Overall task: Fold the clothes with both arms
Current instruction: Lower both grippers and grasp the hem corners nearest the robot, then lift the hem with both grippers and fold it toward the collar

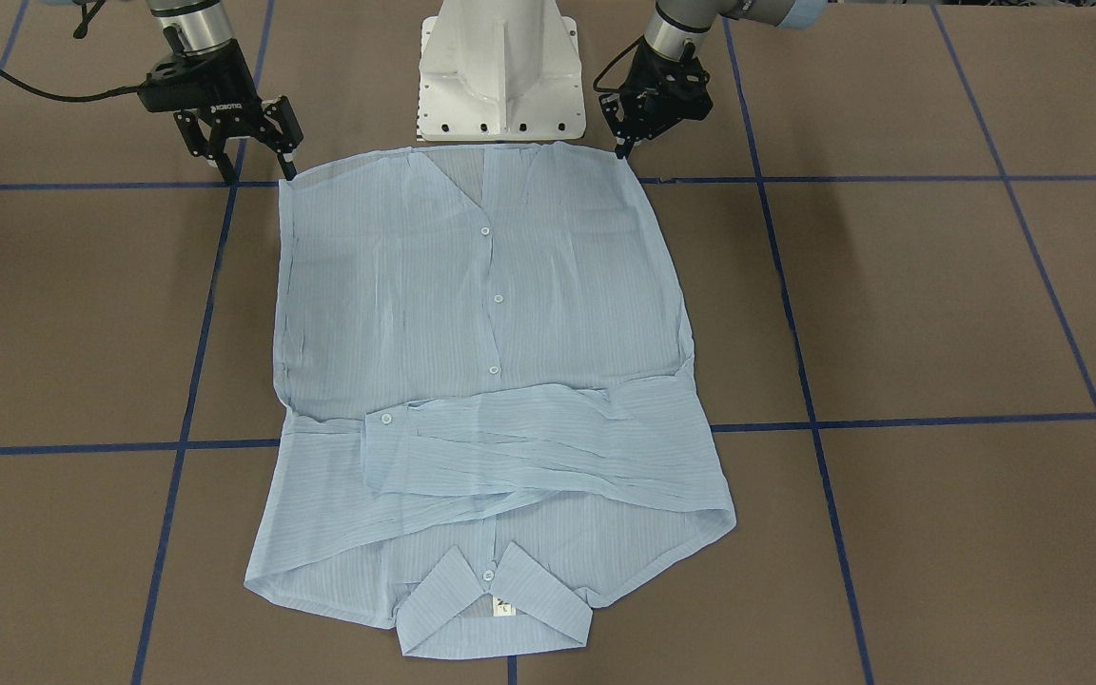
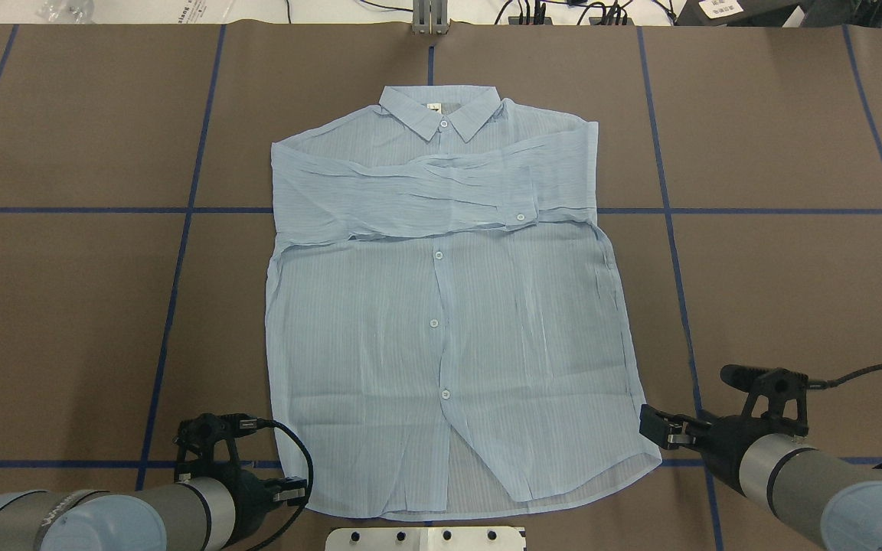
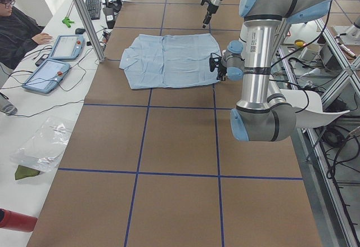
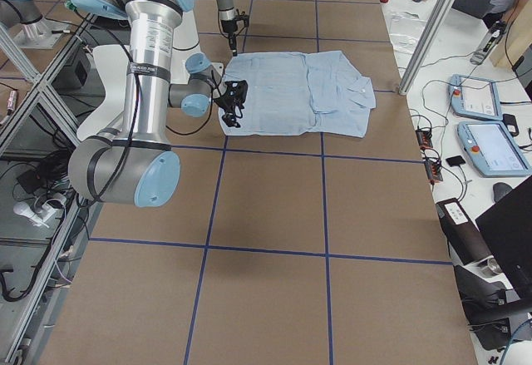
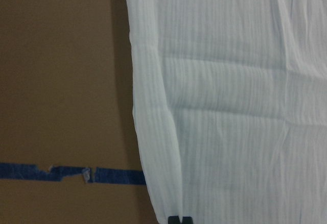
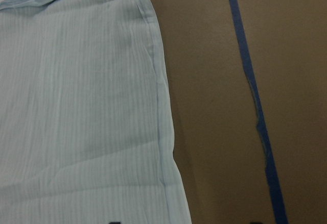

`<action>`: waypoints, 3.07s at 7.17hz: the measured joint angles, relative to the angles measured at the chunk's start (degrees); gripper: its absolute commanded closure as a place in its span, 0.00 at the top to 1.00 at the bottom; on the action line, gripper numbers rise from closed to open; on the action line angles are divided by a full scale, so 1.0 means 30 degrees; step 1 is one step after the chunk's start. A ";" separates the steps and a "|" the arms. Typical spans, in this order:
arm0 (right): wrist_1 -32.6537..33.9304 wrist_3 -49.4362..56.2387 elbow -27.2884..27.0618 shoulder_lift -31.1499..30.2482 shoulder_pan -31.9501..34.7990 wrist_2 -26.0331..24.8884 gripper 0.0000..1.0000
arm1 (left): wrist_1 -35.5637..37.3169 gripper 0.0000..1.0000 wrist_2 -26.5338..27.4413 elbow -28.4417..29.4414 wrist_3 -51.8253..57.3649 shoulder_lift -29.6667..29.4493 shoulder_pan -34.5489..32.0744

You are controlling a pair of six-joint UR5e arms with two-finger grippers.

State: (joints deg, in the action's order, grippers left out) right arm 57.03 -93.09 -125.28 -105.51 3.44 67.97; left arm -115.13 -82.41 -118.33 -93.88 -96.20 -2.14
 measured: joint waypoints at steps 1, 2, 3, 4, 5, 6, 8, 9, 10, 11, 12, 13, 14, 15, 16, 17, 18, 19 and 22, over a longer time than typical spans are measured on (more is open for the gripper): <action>-0.0372 -0.0431 0.0406 -0.0090 -0.0427 -0.0598 0.48 | -0.0003 0.00 0.0031 -0.0040 0.0003 -0.0008 -0.0010; -0.0479 -0.0703 0.0632 -0.0093 -0.0715 -0.0931 0.46 | -0.0003 0.00 0.0051 -0.0100 0.0003 -0.0011 -0.0014; -0.0510 -0.0956 0.0830 -0.0067 -0.1011 -0.1284 0.43 | 0.0003 0.00 0.0067 -0.0214 0.0003 -0.0007 -0.0029; -0.0518 -0.1109 0.0978 -0.0036 -0.1320 -0.1629 0.43 | 0.0016 0.00 0.0075 -0.0311 0.0004 0.0006 -0.0065; -0.0515 -0.1168 0.1110 -0.0014 -0.1611 -0.1918 0.43 | 0.0022 0.00 0.0077 -0.0352 0.0011 0.0023 -0.0123; -0.0496 -0.1187 0.1338 0.0055 -0.1872 -0.2186 0.43 | 0.0024 0.00 0.0078 -0.0362 0.0024 0.0035 -0.0173; -0.0401 -0.1196 0.1866 0.0486 -0.2284 -0.2672 0.43 | 0.0025 0.00 0.0078 -0.0390 0.0051 0.0045 -0.0228; -0.0361 -0.1197 0.2101 0.0639 -0.2464 -0.2930 0.42 | 0.0026 0.00 0.0079 -0.0396 0.0058 0.0055 -0.0235; -0.0334 -0.1204 0.2291 0.0708 -0.2684 -0.3198 0.38 | 0.0025 0.00 0.0078 -0.0400 0.0061 0.0066 -0.0244; -0.0324 -0.1216 0.2374 0.0732 -0.2883 -0.3375 0.28 | 0.0025 0.00 0.0078 -0.0401 0.0062 0.0070 -0.0249; -0.0316 -0.1222 0.2398 0.0733 -0.3013 -0.3492 0.18 | 0.0026 0.00 0.0079 -0.0401 0.0062 0.0075 -0.0253; -0.0316 -0.1226 0.2389 0.0741 -0.3086 -0.3530 0.12 | 0.0025 0.00 0.0078 -0.0401 0.0062 0.0075 -0.0253; -0.0326 -0.1227 0.2352 0.0754 -0.3147 -0.3563 0.07 | 0.0025 0.00 0.0079 -0.0401 0.0062 0.0075 -0.0253; -0.0336 -0.1226 0.2319 0.0751 -0.3211 -0.3584 0.00 | 0.0026 0.00 0.0079 -0.0401 0.0062 0.0076 -0.0254; -0.0343 -0.1324 0.2292 0.0747 -0.3278 -0.3600 0.00 | 0.0019 0.00 0.0079 -0.0402 0.0062 0.0076 -0.0254; -0.0352 -0.1587 0.2249 0.0747 -0.3332 -0.3616 0.00 | 0.0013 0.00 0.0079 -0.0401 0.0062 0.0071 -0.0254; -0.0354 -0.1840 0.1938 0.0732 -0.3334 -0.3619 0.00 | 0.0017 0.00 0.0073 -0.0541 0.0069 0.0066 -0.0254; -0.0222 -0.1953 0.1026 0.0573 -0.3289 -0.3581 0.00 | 0.0029 0.00 0.0042 -0.1124 0.0100 0.0127 -0.0261; 0.2399 -0.2026 -0.4046 -0.0159 -0.3213 -0.2418 0.00 | 0.3151 0.00 -0.0917 -0.7064 0.0175 0.0667 -0.0269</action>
State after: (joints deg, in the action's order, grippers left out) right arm 64.22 -99.17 -137.42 -105.99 -6.20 60.71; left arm -105.67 -85.16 -139.52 -93.35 -94.20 -2.94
